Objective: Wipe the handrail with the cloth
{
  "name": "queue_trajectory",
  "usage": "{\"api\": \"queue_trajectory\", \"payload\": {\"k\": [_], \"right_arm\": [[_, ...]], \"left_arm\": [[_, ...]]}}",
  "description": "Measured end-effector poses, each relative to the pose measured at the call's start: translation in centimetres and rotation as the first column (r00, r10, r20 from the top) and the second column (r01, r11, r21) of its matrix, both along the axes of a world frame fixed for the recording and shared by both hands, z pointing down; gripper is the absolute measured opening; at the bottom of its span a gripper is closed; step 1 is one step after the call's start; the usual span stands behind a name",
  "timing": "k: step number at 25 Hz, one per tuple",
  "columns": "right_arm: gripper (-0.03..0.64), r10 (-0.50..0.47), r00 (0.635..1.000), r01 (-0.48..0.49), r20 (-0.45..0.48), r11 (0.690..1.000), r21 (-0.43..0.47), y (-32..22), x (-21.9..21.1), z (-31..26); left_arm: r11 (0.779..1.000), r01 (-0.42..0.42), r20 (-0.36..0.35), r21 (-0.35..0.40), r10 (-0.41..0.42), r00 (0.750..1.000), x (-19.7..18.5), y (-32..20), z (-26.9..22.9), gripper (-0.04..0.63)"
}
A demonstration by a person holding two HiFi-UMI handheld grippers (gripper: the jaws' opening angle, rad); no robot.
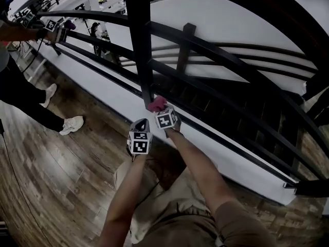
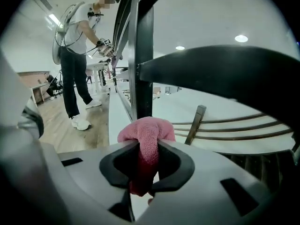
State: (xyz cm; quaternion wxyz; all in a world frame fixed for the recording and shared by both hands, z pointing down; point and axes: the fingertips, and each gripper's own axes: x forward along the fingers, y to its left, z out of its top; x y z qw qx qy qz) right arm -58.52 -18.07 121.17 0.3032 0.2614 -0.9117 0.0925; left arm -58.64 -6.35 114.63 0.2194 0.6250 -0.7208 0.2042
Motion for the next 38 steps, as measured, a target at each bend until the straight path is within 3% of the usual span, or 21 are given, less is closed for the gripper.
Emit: {"api": "queue_trajectory", "payload": {"k": [4,10,13,18,24,30,38], "right_arm": [[0.071,-0.047,0.997,0.045,-0.059,0.999,-0.026,-0.1,-2.1,2.4],[0.071,-0.094,0.963,0.124,-0.251,0.987,0.104,-0.5,-3.6,4.6],[0.071,-0.096,0.953,0.125,-0.286,0.989,0.084,-0.6,-3.1,4.6],[0.071,-0.148,0.913,0.211,-0.381,0.969,0.128,0.3,3.9,5.6],[0.071,-0.121,0.881,0.233,-0.458,0.952,0.197,1.5,13.5,5.7],[0.071,-0.053,0.845,0.249,-0.532,0.92,0.303,0.5,17.3,4.2],[0.071,-0.109,0.769,0.303,-0.629,0.93,0.209,0.8,22.3,5.4]], "left_arm": [[0.999,0.033,0.017,0.0,-0.033,0.999,-0.2,0.8,0.5,0.017],[0.998,0.025,0.042,-0.051,-0.023,0.999,1.3,1.5,1.7,0.017],[0.997,0.019,0.077,-0.075,-0.014,0.997,0.8,1.3,1.9,0.017],[0.996,-0.01,0.092,-0.087,0.018,0.996,1.4,0.8,2.6,0.017],[0.989,-0.113,0.131,-0.095,0.125,0.983,4.5,0.4,2.3,0.017],[0.978,-0.189,0.098,-0.093,0.198,0.975,8.4,-1.7,1.7,0.017],[0.962,-0.26,0.039,-0.079,0.263,0.964,13.9,-4.3,2.5,0.017]]}}
